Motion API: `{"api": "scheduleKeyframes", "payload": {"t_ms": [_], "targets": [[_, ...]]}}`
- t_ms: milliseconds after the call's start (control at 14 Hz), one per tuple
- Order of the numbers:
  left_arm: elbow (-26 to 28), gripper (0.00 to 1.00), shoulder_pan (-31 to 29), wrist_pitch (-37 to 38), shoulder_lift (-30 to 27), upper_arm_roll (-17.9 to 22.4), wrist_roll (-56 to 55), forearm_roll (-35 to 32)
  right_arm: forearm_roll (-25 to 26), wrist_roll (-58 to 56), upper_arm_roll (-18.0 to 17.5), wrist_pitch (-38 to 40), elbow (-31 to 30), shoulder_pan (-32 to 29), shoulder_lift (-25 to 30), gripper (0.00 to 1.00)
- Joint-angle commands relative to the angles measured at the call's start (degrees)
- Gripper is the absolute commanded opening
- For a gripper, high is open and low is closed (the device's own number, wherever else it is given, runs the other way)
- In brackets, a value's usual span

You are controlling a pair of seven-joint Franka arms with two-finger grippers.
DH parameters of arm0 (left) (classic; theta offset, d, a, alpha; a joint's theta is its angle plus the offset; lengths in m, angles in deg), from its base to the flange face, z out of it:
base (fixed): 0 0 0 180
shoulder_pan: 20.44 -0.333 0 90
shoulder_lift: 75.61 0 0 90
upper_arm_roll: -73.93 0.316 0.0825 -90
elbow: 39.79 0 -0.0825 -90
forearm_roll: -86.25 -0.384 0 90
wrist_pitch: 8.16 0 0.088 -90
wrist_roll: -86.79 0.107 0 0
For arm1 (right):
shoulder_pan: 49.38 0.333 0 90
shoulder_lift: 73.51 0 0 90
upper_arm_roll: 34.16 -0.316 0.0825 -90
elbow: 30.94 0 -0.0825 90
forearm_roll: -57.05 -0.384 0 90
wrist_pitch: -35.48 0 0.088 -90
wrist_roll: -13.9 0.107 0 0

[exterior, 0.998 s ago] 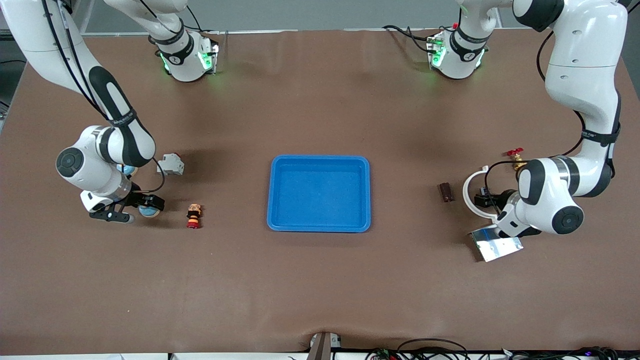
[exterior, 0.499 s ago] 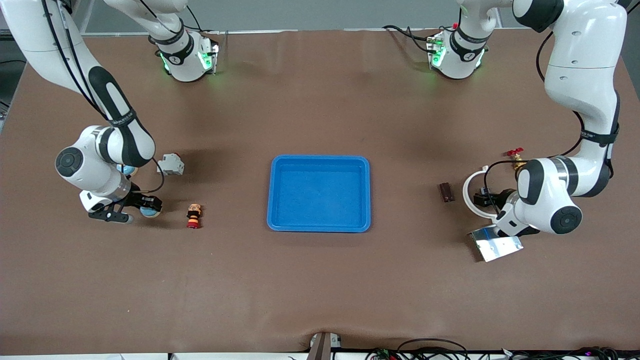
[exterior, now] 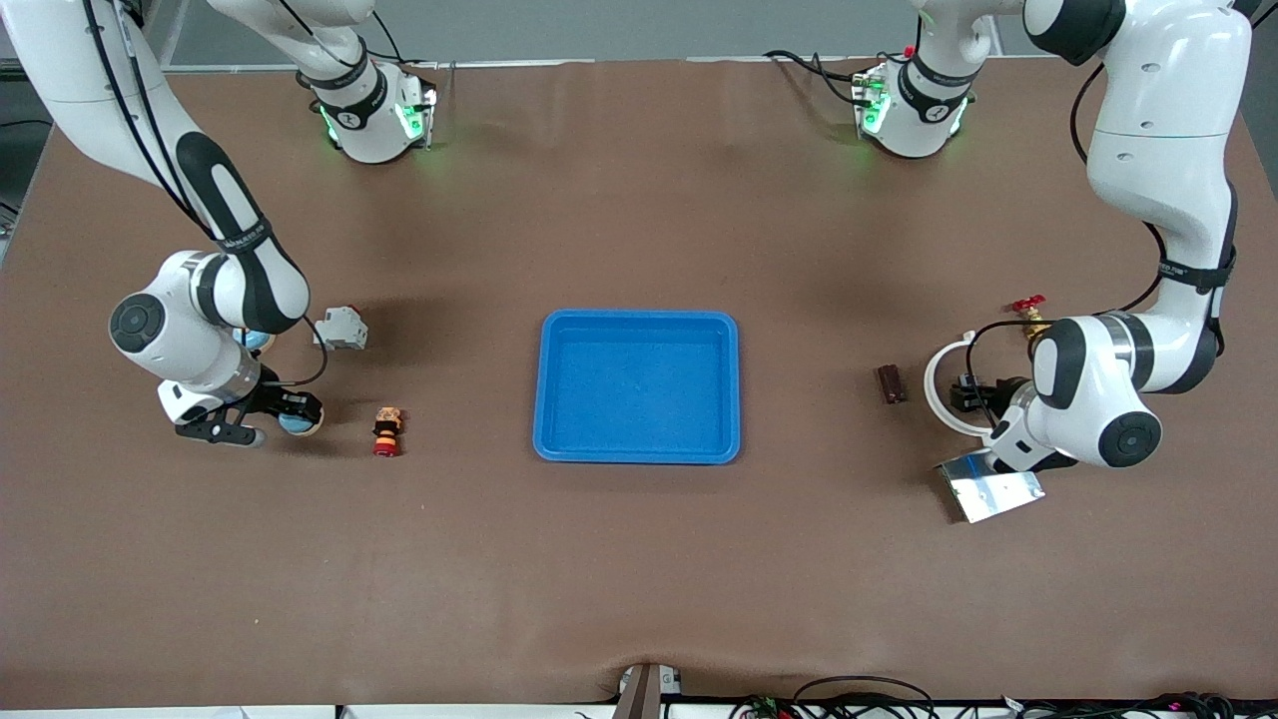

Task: Place electrolytic capacitor and blue bell in tray
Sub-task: 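Close the right gripper on the bell while the left gripper grasps the capacitor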

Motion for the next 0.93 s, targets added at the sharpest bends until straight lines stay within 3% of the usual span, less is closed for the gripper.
{"api": "scheduleKeyframes", "payload": {"t_ms": [0, 428, 855], "targets": [[-0.08, 0.51, -0.21, 0.45, 0.08, -0.16, -1.03, -1.18, -0.71, 0.08, -0.13, -0.40, 0.12, 0.19, -0.26, 0.00], [-0.43, 0.02, 0.58, 0.45, -0.10, -0.16, -9.72, -1.18, -0.80, 0.95, -0.31, 4.16, 0.38, 0.89, 2.72, 0.00], [-0.95, 0.01, 0.49, 2.64, -2.02, -0.42, -8.94, -1.35, -1.59, 6.13, -1.44, 17.16, 2.05, 1.69, 10.36, 0.00]]}}
